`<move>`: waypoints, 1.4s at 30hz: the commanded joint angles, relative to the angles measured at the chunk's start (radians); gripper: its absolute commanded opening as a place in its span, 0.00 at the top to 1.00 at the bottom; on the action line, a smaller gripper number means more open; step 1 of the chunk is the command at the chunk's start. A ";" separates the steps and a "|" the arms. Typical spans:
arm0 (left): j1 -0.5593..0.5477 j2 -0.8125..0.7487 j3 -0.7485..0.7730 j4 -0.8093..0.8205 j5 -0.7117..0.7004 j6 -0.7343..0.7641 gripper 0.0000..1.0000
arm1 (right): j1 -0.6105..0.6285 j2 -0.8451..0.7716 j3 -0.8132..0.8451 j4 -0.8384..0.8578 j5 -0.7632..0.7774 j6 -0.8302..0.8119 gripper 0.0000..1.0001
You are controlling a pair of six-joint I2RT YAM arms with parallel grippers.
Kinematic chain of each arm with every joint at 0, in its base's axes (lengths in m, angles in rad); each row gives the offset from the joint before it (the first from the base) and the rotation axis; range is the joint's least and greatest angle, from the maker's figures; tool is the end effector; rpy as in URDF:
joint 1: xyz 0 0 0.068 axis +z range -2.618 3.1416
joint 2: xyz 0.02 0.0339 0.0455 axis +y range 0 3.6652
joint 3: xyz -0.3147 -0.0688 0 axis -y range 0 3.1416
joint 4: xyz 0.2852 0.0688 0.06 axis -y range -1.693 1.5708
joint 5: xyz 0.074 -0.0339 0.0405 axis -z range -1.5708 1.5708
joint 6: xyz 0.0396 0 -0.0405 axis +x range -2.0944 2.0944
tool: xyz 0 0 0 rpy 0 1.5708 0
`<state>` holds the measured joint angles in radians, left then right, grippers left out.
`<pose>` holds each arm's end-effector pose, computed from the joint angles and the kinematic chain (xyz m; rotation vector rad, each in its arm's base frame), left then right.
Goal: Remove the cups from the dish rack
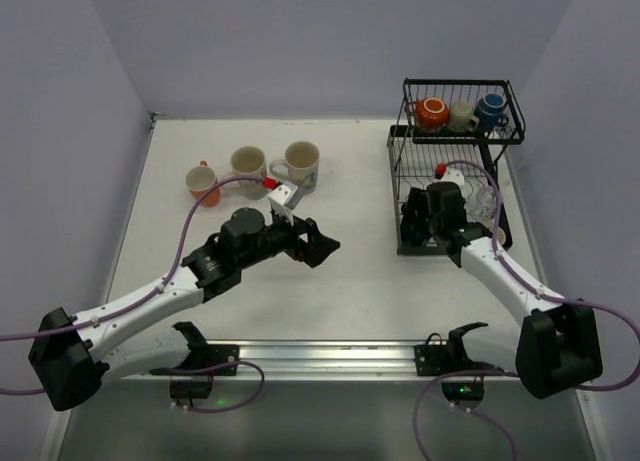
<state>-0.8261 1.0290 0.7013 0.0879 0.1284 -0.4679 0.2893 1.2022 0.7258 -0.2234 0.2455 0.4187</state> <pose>0.1705 -0.1925 0.3212 0.4399 1.8829 -1.0128 0.2649 0.0688 0.2572 0.2736 2.2309 0.1023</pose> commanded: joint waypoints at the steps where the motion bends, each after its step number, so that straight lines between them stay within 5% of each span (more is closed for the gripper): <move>1: -0.001 0.000 -0.005 0.050 0.022 0.008 0.04 | 0.019 -0.082 0.041 0.002 0.067 0.002 0.52; 3: -0.002 0.016 0.001 0.064 0.039 0.000 0.04 | 0.019 -0.131 0.049 0.004 0.083 -0.009 0.70; 8: -0.001 0.049 0.012 0.118 0.103 -0.032 0.05 | 0.017 -0.239 0.060 0.050 0.017 0.002 0.78; 13: -0.001 0.094 0.007 0.210 0.143 -0.067 0.06 | 0.019 -0.332 0.054 0.128 -0.170 0.093 0.78; 21: 0.002 0.161 0.012 0.348 0.185 -0.185 0.10 | 0.019 -0.375 -0.083 0.559 -0.655 0.443 0.78; 36: 0.005 0.194 -0.054 0.617 0.183 -0.279 0.18 | 0.033 -0.287 -0.258 0.941 -0.879 0.724 0.76; 37: 0.005 0.192 -0.065 0.636 0.183 -0.287 0.21 | 0.040 -0.273 -0.265 0.959 -0.876 0.733 0.76; 40: 0.005 0.184 -0.086 0.691 0.182 -0.301 0.49 | 0.051 -0.242 -0.295 1.016 -0.879 0.782 0.76; 42: 0.005 0.166 -0.091 0.697 0.143 -0.296 0.82 | 0.071 -0.213 -0.302 1.067 -0.879 0.815 0.71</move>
<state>-0.8143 1.2335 0.6109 0.6369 0.3023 -0.7731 0.3267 0.9630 0.4187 0.6342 -0.5934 1.1389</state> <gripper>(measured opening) 0.377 0.799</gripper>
